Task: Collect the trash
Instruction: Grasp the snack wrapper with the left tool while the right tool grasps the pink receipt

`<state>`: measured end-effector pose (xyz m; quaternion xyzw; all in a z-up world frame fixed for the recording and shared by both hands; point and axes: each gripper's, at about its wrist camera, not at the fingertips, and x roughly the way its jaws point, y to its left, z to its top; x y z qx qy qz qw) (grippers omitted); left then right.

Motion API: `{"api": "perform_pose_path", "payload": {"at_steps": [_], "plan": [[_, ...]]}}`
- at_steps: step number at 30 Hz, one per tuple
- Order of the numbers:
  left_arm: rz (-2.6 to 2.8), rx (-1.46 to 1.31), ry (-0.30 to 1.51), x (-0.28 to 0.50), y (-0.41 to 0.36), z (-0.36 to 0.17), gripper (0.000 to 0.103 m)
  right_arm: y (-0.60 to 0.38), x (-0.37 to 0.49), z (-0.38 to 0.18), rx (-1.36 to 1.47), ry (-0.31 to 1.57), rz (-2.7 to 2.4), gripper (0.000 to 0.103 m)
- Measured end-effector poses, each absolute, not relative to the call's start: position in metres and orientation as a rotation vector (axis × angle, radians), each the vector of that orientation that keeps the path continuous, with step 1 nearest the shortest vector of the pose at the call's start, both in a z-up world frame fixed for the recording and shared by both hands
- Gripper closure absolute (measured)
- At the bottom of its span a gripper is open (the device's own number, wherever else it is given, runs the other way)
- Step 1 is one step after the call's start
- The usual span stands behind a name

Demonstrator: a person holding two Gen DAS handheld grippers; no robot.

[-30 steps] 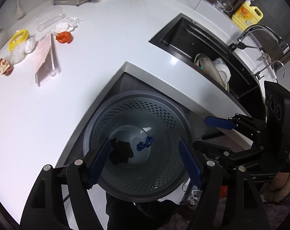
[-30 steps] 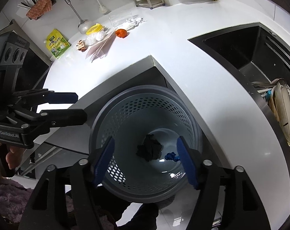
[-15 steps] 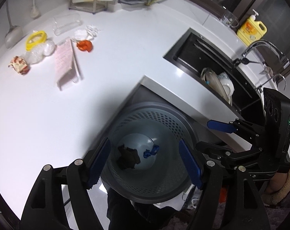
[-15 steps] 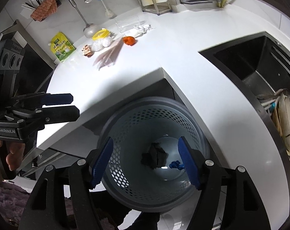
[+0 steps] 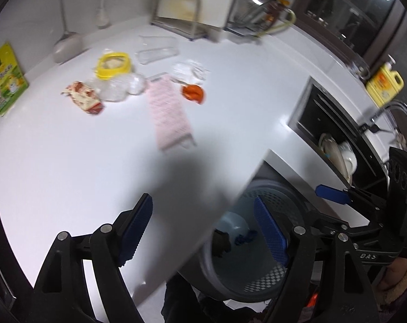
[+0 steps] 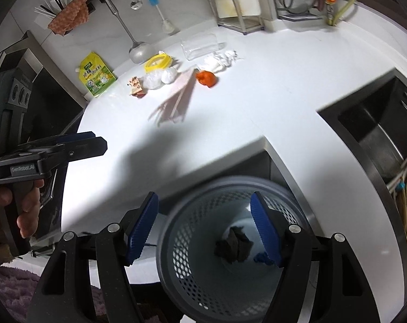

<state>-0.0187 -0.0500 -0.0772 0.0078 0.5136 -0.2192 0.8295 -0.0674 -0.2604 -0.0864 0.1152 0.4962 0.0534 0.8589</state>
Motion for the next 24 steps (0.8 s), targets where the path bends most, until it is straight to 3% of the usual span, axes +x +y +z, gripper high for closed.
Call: {"api": "perform_pose_path", "payload": {"at_steps": [14, 24], "plan": [[-0.376, 0.013, 1.1, 0.047, -0.005, -0.085, 0.027, -0.238, 0.002, -0.088, 0.244, 1.049, 0.115, 0.035], [-0.269, -0.092, 1.112, 0.135, 0.041, -0.098, 0.026, -0.224, 0.046, -0.097, 0.244, 1.069, 0.105, 0.035]]}}
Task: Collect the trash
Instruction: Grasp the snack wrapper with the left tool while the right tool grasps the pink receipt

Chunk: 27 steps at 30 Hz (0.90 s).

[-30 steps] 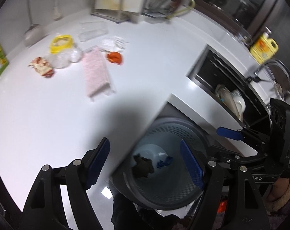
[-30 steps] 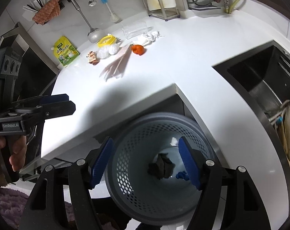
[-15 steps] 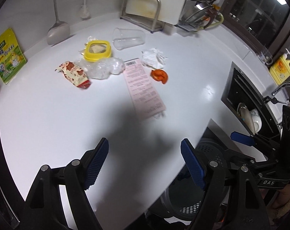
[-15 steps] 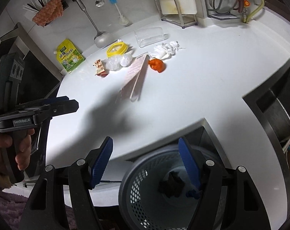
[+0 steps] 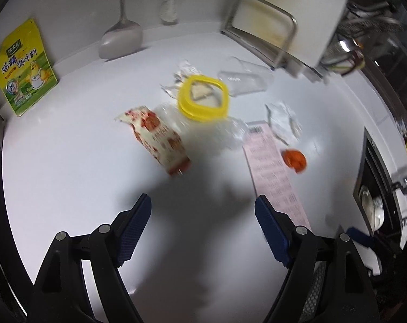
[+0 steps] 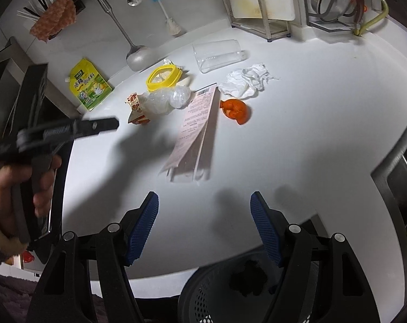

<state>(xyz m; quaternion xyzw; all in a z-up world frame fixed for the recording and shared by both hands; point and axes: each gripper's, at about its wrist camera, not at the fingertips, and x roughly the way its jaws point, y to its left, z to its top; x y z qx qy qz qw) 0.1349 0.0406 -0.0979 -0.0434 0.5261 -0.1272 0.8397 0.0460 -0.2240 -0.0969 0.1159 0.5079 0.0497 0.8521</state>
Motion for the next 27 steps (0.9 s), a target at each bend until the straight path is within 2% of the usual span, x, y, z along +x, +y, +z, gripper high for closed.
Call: {"api": "perform_pose_path", "payload": {"at_steps": [7, 20, 23, 25, 27], "plan": [[-0.222, -0.103, 1.125, 0.184, 0.055, -0.109, 0.026, -0.217, 0.079, -0.106, 0.252, 1.08, 0.105, 0.035], [-0.19, -0.072, 1.207, 0.228, 0.062, -0.149, 0.028, -0.199, 0.139, -0.141, 0.173, 1.158, 0.115, 0.035], [-0.21, -0.06, 1.224, 0.231, 0.061, -0.155, 0.04, -0.198, 0.151, -0.148, 0.193, 1.174, 0.122, 0.035], [-0.224, -0.043, 1.232, 0.231, 0.061, -0.159, 0.059, -0.194, 0.157, -0.151, 0.173, 1.182, 0.13, 0.035], [-0.23, -0.035, 1.228, 0.229, 0.063, -0.16, 0.068, -0.187, 0.164, -0.157, 0.136, 1.196, 0.136, 0.035]]}}
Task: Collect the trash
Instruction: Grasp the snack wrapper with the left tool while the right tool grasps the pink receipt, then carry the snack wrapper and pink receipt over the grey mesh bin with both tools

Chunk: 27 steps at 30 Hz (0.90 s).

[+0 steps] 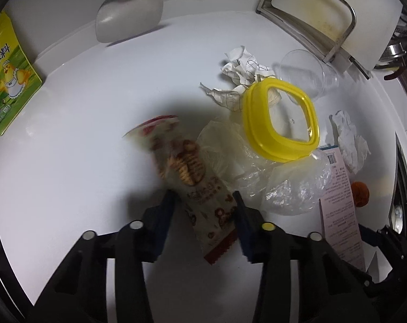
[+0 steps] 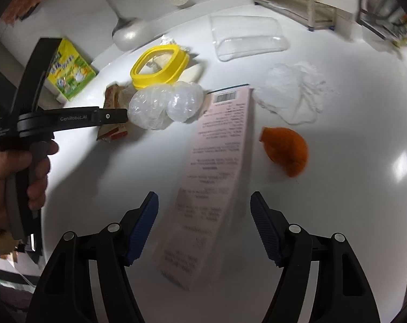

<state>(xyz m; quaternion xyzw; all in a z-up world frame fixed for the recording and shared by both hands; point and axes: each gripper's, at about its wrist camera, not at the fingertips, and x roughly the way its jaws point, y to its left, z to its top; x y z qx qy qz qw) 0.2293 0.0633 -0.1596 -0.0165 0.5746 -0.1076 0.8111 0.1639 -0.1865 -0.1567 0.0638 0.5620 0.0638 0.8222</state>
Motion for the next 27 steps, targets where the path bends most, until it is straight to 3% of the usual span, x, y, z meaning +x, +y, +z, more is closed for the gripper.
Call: {"api": "perform_pose_path", "payload": {"at_steps": [4, 7, 9, 11, 12, 27], "plan": [[-0.237, -0.049, 1.226, 0.227, 0.073, -0.159, 0.081, -0.172, 0.168, -0.16, 0.039, 1.186, 0.162, 0.038], [-0.245, -0.043, 1.212, 0.223, 0.075, -0.155, 0.082, -0.164, 0.168, -0.16, 0.0, 1.184, 0.198, 0.073], [-0.241, -0.039, 1.194, 0.22, 0.074, -0.15, 0.082, -0.165, 0.168, -0.16, 0.031, 1.187, 0.212, 0.078], [-0.229, -0.039, 1.18, 0.219, 0.074, -0.146, 0.082, -0.164, 0.167, -0.156, 0.04, 1.172, 0.224, 0.093], [-0.225, -0.04, 1.17, 0.216, 0.075, -0.143, 0.082, -0.164, 0.167, -0.153, 0.043, 1.167, 0.225, 0.096], [-0.196, -0.055, 1.094, 0.171, 0.076, -0.104, 0.082, -0.183, 0.134, -0.114, 0.137, 1.072, 0.213, 0.096]]}}
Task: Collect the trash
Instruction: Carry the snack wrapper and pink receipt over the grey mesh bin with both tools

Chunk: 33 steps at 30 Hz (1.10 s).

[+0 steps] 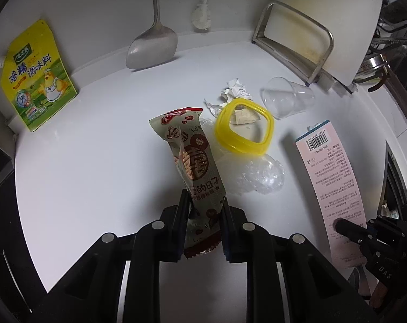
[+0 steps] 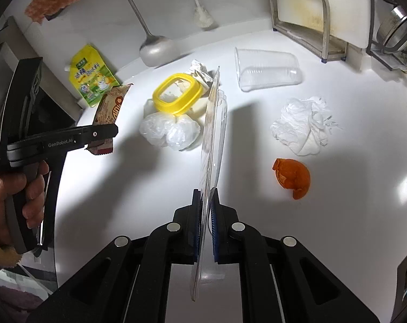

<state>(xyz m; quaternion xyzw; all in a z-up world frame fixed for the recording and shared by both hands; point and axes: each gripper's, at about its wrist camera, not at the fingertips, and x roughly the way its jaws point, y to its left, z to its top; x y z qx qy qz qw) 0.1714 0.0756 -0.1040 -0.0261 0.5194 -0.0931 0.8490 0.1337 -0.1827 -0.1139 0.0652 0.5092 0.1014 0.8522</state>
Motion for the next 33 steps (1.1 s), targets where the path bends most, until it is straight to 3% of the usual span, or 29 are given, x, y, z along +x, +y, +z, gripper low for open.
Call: {"api": "perform_pose_path", "payload": {"at_steps": [33], "plan": [[-0.331, 0.005, 1.01, 0.017, -0.022, -0.054, 0.082, -0.241, -0.029, -0.067, 0.173, 0.996, 0.172, 0.096]]}}
